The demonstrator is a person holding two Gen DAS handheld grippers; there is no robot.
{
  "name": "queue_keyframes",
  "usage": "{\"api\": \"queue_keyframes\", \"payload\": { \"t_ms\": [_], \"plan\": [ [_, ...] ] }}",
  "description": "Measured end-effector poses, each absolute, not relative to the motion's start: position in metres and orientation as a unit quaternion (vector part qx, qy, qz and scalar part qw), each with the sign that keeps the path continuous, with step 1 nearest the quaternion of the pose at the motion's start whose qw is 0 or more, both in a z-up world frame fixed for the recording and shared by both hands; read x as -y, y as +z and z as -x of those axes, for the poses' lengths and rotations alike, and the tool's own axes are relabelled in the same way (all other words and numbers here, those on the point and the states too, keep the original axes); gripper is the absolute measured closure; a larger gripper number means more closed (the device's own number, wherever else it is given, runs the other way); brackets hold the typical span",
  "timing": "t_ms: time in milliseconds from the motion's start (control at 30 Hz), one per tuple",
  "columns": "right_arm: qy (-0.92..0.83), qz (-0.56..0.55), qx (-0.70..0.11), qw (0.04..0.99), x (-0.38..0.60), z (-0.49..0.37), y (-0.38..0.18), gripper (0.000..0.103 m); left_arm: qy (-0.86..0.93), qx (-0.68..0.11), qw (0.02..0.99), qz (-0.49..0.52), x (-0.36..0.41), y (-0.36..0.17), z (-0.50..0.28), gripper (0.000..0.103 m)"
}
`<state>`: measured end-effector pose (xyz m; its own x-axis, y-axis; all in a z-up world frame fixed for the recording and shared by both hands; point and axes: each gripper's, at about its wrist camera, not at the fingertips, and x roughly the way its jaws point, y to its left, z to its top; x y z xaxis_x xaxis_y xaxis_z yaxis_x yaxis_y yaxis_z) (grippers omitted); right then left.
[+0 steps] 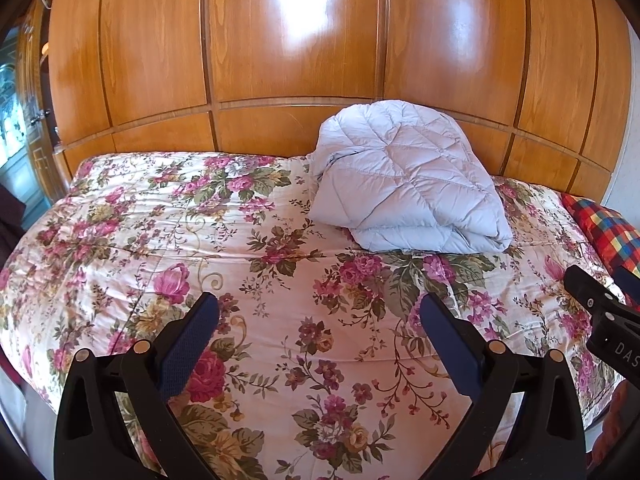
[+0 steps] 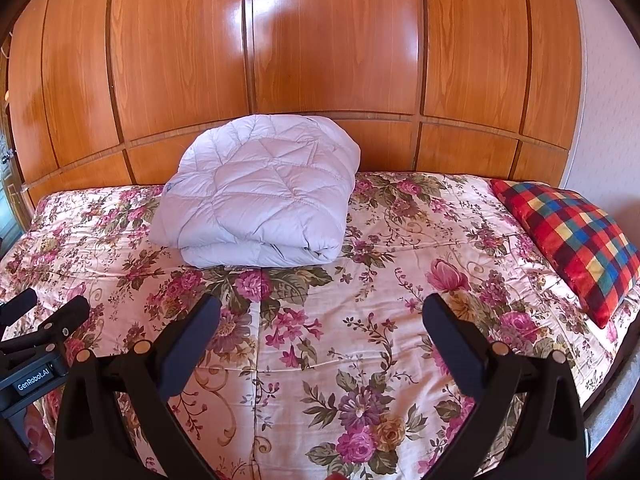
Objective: Fold small clothes
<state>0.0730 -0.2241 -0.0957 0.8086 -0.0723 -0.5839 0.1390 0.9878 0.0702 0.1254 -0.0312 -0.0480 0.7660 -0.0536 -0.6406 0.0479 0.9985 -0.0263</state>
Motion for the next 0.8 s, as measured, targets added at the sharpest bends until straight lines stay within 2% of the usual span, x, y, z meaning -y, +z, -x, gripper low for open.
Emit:
{"api": "queue_keyframes", "payload": {
  "t_ms": [800],
  "plan": [
    [-0.058, -0.059, -0.32, 0.944, 0.224, -0.077, -0.106, 0.002, -0.03, -0.376, 0.926, 0.01, 0.03, -0.063, -0.137, 0.003]
  ]
}}
